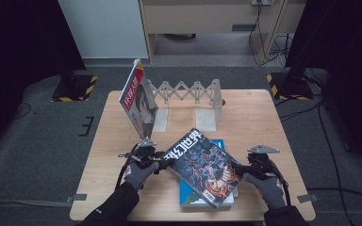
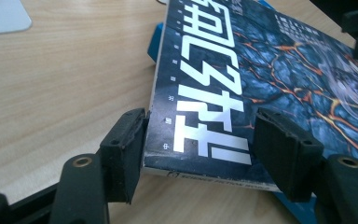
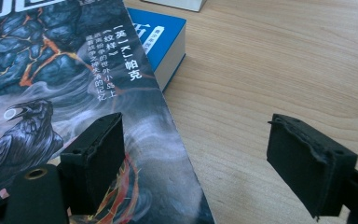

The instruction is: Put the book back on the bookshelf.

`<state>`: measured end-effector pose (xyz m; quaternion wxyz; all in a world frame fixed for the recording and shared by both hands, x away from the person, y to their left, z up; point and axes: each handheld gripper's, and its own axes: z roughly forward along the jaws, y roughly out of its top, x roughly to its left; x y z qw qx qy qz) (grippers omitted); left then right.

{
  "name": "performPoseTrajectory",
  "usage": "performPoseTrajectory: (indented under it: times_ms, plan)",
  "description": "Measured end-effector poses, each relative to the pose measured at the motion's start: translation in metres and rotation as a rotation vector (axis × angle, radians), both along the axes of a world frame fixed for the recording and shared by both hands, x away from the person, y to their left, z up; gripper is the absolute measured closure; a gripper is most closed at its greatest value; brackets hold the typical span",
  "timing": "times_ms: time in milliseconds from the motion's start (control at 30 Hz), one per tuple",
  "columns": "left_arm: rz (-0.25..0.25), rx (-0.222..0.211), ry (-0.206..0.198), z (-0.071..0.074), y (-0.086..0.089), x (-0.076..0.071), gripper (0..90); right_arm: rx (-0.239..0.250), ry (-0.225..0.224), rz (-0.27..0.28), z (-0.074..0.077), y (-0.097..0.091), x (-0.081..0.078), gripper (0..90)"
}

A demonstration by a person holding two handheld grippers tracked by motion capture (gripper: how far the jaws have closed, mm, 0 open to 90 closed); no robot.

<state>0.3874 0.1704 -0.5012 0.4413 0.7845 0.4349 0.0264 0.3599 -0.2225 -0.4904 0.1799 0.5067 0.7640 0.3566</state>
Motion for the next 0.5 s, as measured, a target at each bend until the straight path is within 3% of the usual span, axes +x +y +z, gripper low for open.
performPoseTrajectory:
  times_ms: [167, 333, 500]
  plan:
    - [0.011, -0.017, 0.013, -0.001, 0.002, -0.013, 34.1, 0.003, -0.001, -0.003, -0.001, 0.0, 0.002, 19.2]
    - [-0.004, 0.002, -0.042, -0.001, 0.002, -0.018, 33.8, 0.003, 0.003, -0.003, -0.001, 0.0, 0.003, 18.9]
    - [0.004, 0.004, -0.008, 0.0, 0.002, -0.016, 34.0, 0.002, 0.003, -0.002, 0.0, 0.0, 0.003, 18.8]
